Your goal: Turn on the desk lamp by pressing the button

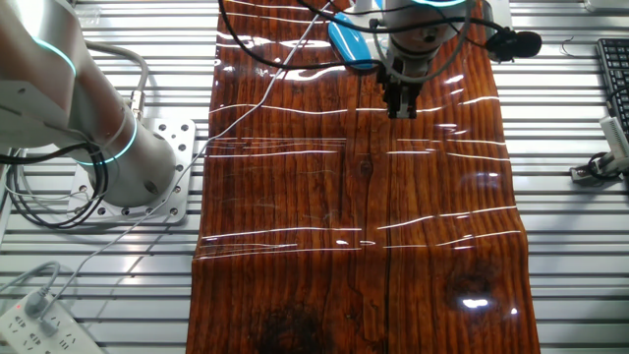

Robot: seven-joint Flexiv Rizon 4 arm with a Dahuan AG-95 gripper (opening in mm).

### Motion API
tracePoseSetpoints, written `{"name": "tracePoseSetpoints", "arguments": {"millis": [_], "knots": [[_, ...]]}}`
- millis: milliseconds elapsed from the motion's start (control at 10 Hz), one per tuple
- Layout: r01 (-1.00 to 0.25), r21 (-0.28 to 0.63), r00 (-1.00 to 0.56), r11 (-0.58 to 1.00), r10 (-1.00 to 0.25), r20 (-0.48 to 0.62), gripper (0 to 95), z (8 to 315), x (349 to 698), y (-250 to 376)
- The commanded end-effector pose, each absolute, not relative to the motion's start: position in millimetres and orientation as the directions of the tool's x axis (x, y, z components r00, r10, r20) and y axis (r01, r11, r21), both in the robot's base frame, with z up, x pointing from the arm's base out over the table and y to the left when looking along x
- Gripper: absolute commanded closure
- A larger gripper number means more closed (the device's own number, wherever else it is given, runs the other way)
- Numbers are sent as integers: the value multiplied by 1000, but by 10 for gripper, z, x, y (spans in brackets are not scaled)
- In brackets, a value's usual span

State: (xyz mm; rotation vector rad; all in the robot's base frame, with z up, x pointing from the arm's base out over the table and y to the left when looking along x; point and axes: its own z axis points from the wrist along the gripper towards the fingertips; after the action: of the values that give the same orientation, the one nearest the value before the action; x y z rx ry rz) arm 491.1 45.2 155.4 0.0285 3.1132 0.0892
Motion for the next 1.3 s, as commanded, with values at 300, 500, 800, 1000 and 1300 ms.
{"name": "tracePoseSetpoints", "arguments": {"millis": [300,500,800,1000,1300], "knots": [[14,56,-999,998,16,-48,950,1532,4927,448],[12,57,-998,998,15,-54,950,1532,4926,448],[4,66,-999,998,8,-52,950,1531,4926,448],[-4,70,-999,998,-1,-49,950,1531,4926,447],[-28,71,-999,997,-25,-49,950,1530,4926,447]]}}
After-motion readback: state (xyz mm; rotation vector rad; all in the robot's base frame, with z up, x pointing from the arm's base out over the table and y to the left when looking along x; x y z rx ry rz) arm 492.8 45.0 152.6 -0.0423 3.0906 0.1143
